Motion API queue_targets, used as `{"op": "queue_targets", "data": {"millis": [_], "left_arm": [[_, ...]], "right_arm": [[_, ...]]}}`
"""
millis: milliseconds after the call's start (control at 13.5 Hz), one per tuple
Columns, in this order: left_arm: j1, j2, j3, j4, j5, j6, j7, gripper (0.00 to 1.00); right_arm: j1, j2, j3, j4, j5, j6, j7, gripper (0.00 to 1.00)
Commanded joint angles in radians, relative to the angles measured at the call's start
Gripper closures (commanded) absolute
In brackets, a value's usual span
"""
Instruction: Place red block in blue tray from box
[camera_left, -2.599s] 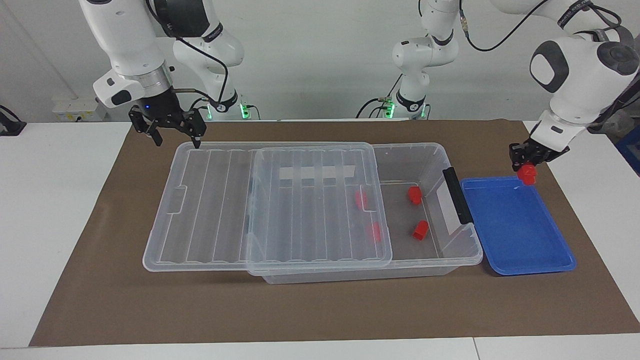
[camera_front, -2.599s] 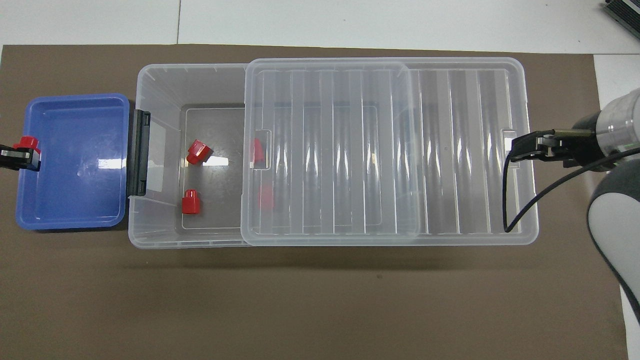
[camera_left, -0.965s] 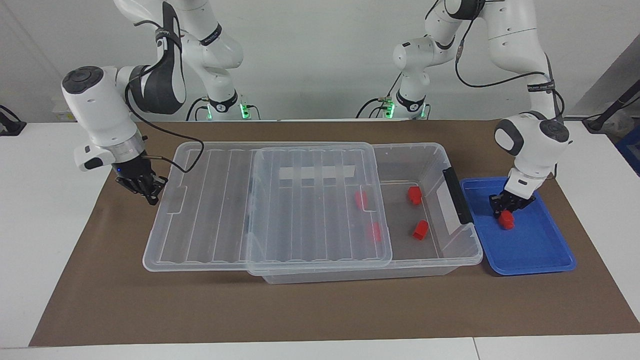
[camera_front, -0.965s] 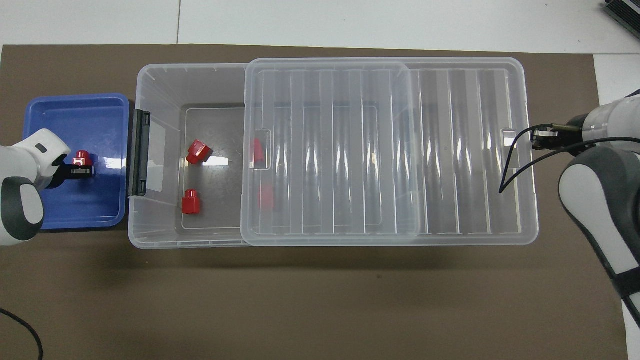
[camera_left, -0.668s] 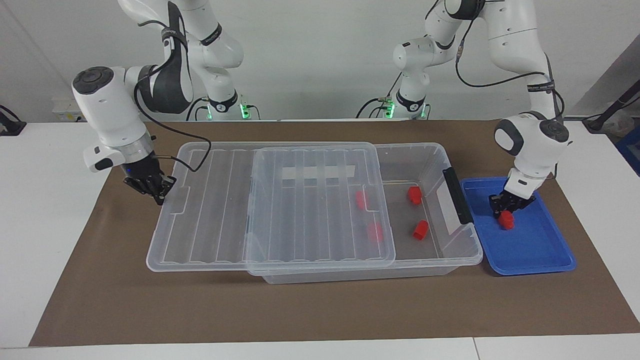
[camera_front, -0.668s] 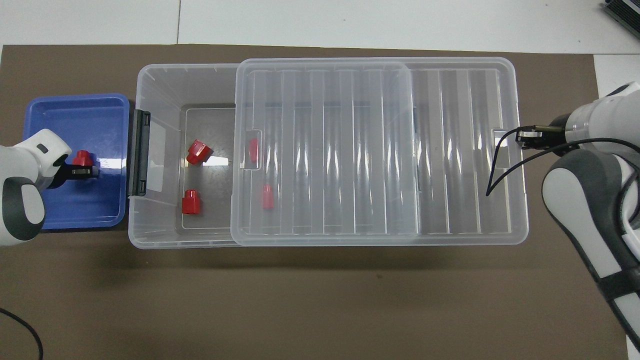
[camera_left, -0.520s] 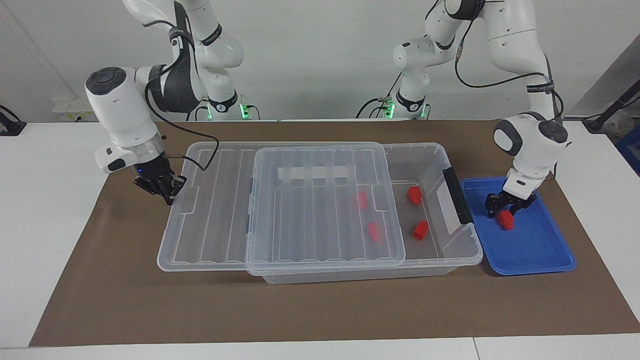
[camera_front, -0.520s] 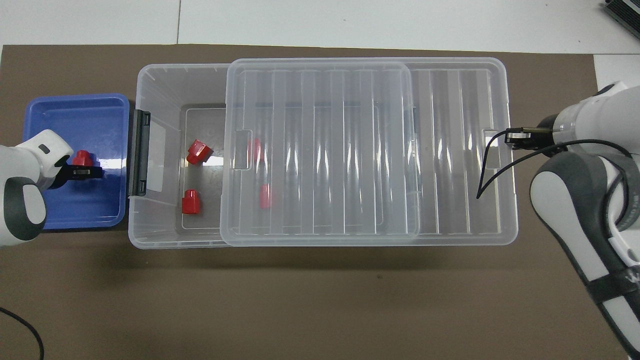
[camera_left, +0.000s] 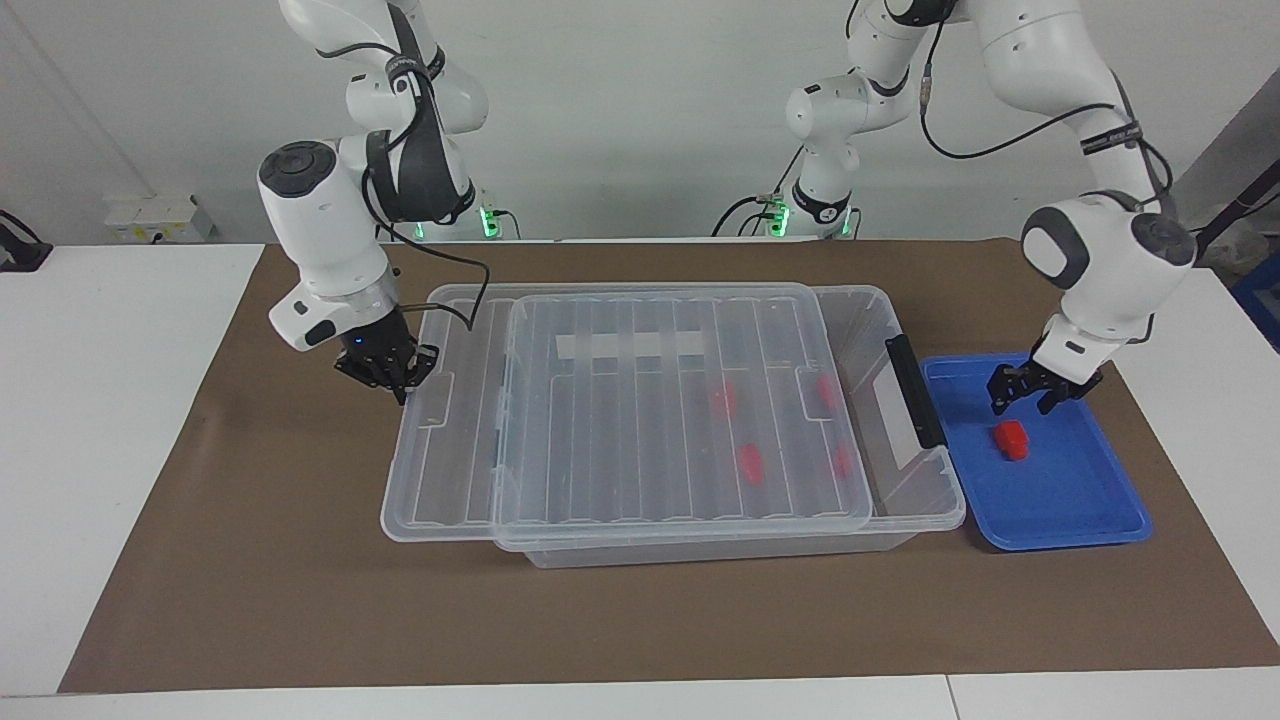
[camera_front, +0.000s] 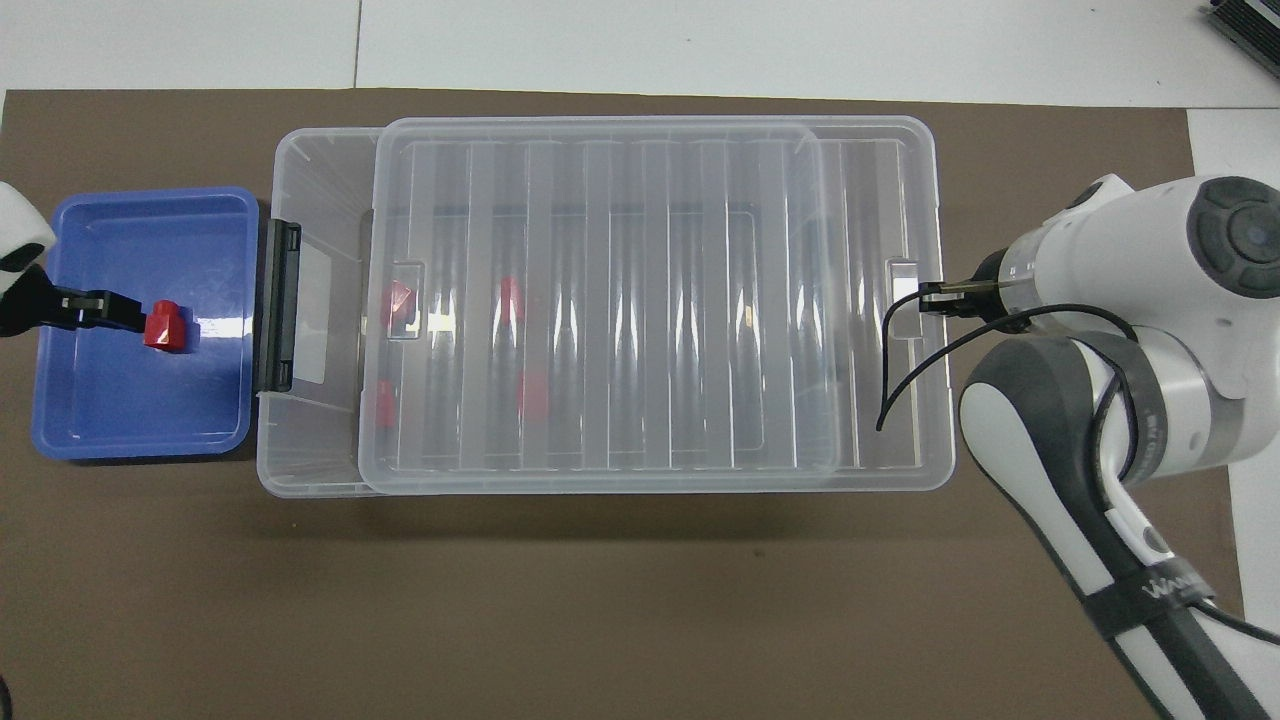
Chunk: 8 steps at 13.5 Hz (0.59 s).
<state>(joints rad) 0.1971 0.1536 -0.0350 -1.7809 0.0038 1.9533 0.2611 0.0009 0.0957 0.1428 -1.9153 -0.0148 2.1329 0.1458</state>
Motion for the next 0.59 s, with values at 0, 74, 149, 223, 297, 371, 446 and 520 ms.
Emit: {"op": "queue_targets", "data": {"millis": [0,74,149,223,297,371,446,520], "left_arm": [[-0.019,-0.002,-0.005,0.185,-0.057,-0.228,-0.052,0.18],[-0.031,-0.009,-0.014,0.225,-0.058,-0.282,-0.087,0.09],[-0.06,-0.037,-0.02,0.236,-0.056,-0.312,-0.106,0.0],[-0.094,-0.086,-0.02,0.227,-0.051,-0.318,-0.108,0.0],[-0.113,-0.127,-0.02,0.213,-0.05,-0.351,-0.108,0.0],[-0.114,-0.149,-0.023,0.197,-0.051,-0.367,-0.096,0.0],[-0.117,-0.16,-0.025,0.171,-0.05,-0.353,-0.105,0.0],[-0.123,-0.163,-0.023,0.166,-0.05,-0.356,-0.105,0.0]], "right_arm": [[0.037,-0.013,0.003,-0.028,0.021,0.004,-0.015,1.0],[0.05,-0.014,0.004,-0.034,0.021,0.004,-0.015,1.0],[0.066,-0.016,0.004,-0.037,0.021,0.004,-0.015,1.0],[0.08,-0.017,0.004,-0.037,0.021,0.002,-0.015,1.0],[0.088,-0.017,0.004,-0.04,0.021,0.002,-0.014,1.0],[0.102,-0.017,0.004,-0.044,0.021,0.004,-0.014,1.0],[0.108,-0.017,0.004,-0.044,0.021,0.004,-0.008,1.0],[0.11,-0.017,0.008,-0.044,0.021,0.005,-0.003,1.0]]}}
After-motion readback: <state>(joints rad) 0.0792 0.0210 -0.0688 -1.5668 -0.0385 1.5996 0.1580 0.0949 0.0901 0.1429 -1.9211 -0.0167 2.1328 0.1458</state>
